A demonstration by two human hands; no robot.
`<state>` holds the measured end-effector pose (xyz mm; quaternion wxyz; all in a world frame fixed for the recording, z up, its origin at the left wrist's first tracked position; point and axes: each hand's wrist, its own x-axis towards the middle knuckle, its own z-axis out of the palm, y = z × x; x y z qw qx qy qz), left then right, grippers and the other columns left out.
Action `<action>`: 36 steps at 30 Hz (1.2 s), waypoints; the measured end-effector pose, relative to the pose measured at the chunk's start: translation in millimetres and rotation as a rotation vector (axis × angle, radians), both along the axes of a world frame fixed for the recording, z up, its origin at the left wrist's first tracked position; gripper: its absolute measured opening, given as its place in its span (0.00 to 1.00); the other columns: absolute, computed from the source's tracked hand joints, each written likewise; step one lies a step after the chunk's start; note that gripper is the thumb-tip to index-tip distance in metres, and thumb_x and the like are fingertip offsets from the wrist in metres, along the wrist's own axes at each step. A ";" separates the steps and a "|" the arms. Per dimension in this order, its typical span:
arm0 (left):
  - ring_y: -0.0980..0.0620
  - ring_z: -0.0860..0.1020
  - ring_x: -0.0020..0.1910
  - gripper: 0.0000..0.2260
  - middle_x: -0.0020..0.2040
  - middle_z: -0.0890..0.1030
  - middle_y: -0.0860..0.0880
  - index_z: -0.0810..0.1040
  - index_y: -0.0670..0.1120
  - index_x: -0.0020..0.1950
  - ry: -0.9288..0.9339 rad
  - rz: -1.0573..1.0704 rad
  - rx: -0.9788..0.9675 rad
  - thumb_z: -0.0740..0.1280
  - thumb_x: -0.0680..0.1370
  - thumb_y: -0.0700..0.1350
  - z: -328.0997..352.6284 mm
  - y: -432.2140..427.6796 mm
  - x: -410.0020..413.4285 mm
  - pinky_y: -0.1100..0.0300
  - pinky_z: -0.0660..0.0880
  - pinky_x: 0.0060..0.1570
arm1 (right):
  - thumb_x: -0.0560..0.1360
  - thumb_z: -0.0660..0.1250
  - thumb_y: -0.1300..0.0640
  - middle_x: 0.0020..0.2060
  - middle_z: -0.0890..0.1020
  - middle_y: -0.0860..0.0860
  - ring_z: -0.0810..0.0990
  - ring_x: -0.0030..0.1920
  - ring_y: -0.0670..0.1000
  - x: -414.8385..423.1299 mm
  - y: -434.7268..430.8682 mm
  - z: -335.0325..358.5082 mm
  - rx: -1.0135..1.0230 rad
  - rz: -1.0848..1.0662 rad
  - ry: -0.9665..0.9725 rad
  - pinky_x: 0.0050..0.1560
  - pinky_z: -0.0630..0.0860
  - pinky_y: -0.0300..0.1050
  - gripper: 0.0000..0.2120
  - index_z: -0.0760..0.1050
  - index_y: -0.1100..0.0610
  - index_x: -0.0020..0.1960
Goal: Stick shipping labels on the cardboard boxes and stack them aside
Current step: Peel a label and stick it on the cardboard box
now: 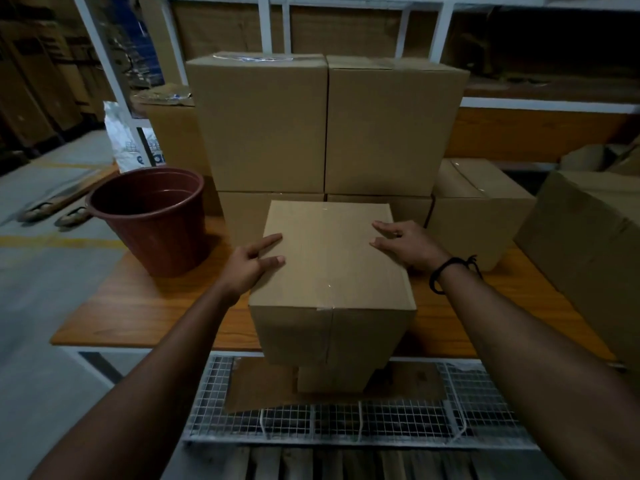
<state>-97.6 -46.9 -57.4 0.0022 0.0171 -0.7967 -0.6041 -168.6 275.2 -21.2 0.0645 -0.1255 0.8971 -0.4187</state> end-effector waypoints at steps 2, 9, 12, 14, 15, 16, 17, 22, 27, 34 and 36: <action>0.45 0.74 0.61 0.23 0.70 0.71 0.45 0.72 0.56 0.71 -0.020 0.002 0.009 0.70 0.77 0.46 0.9 1.7 -6.7 0.50 0.75 0.59 | 0.76 0.69 0.48 0.70 0.71 0.44 0.66 0.69 0.44 -3.6 -1.4 -4.3 0.012 -0.030 0.006 0.65 0.63 0.43 0.25 0.70 0.50 0.71; 0.49 0.69 0.65 0.23 0.76 0.65 0.46 0.70 0.56 0.72 -0.074 0.015 0.021 0.69 0.78 0.50 6.7 11.2 -19.6 0.55 0.69 0.59 | 0.76 0.67 0.44 0.69 0.73 0.45 0.69 0.70 0.49 -12.1 -6.0 -16.2 0.019 -0.149 0.027 0.68 0.65 0.47 0.22 0.74 0.47 0.68; 0.46 0.66 0.70 0.26 0.77 0.63 0.47 0.67 0.57 0.75 -0.084 0.035 0.028 0.67 0.77 0.55 10.1 11.9 -13.7 0.54 0.67 0.61 | 0.77 0.65 0.43 0.69 0.73 0.45 0.69 0.70 0.49 -8.0 -5.2 -11.4 0.010 -0.124 0.009 0.67 0.65 0.46 0.22 0.73 0.48 0.69; 0.44 0.65 0.73 0.29 0.77 0.63 0.47 0.65 0.57 0.76 -0.079 0.065 0.029 0.67 0.76 0.58 12.1 11.2 -4.2 0.53 0.67 0.60 | 0.78 0.62 0.41 0.69 0.73 0.46 0.69 0.70 0.48 4.7 -0.2 -5.5 -0.040 -0.109 -0.003 0.66 0.65 0.45 0.24 0.72 0.51 0.70; 0.44 0.64 0.73 0.29 0.77 0.62 0.47 0.64 0.58 0.76 -0.062 0.070 0.033 0.66 0.76 0.58 11.8 10.1 2.1 0.53 0.66 0.59 | 0.78 0.61 0.40 0.69 0.73 0.46 0.69 0.69 0.48 14.6 3.8 -3.2 -0.071 -0.105 0.003 0.66 0.66 0.45 0.25 0.72 0.52 0.70; 0.45 0.64 0.73 0.28 0.77 0.62 0.47 0.64 0.58 0.76 -0.043 0.064 0.038 0.66 0.77 0.57 9.9 8.4 8.8 0.52 0.66 0.59 | 0.76 0.61 0.38 0.69 0.73 0.46 0.69 0.69 0.48 26.1 8.6 -2.4 -0.090 -0.097 0.009 0.67 0.67 0.47 0.27 0.71 0.51 0.70; 0.47 0.63 0.73 0.29 0.77 0.62 0.48 0.63 0.58 0.76 -0.032 0.044 0.045 0.66 0.76 0.56 7.1 6.4 15.9 0.52 0.66 0.60 | 0.75 0.60 0.35 0.69 0.73 0.46 0.69 0.70 0.48 38.6 13.6 -3.5 -0.093 -0.086 0.006 0.68 0.67 0.49 0.29 0.71 0.50 0.70; 0.51 0.64 0.69 0.32 0.78 0.60 0.51 0.62 0.60 0.76 -0.048 -0.092 0.015 0.70 0.74 0.55 -1.7 9.6 35.1 0.49 0.69 0.64 | 0.67 0.62 0.31 0.74 0.66 0.44 0.61 0.74 0.46 84.0 23.1 -31.9 -0.041 0.008 -0.023 0.71 0.63 0.48 0.36 0.66 0.42 0.72; 0.52 0.66 0.65 0.32 0.77 0.62 0.49 0.62 0.56 0.77 -0.026 -0.066 -0.019 0.71 0.75 0.46 0.4 11.2 28.0 0.58 0.71 0.54 | 0.63 0.63 0.26 0.74 0.66 0.44 0.59 0.75 0.47 88.6 9.2 -47.3 -0.026 -0.056 0.076 0.73 0.63 0.55 0.42 0.63 0.41 0.74; 0.47 0.68 0.69 0.32 0.75 0.66 0.47 0.66 0.56 0.75 0.057 0.035 -0.092 0.73 0.73 0.55 -1.9 0.6 24.2 0.56 0.73 0.56 | 0.63 0.62 0.22 0.75 0.63 0.44 0.57 0.76 0.47 89.2 6.4 -50.8 0.009 -0.047 0.106 0.72 0.64 0.60 0.43 0.60 0.38 0.74; 0.50 0.70 0.66 0.33 0.73 0.69 0.48 0.69 0.57 0.73 0.151 0.059 -0.196 0.72 0.70 0.62 -10.8 -0.3 33.6 0.59 0.73 0.53 | 0.63 0.67 0.26 0.77 0.59 0.48 0.55 0.77 0.49 93.5 10.1 -52.4 0.047 -0.053 0.111 0.71 0.64 0.61 0.43 0.59 0.36 0.74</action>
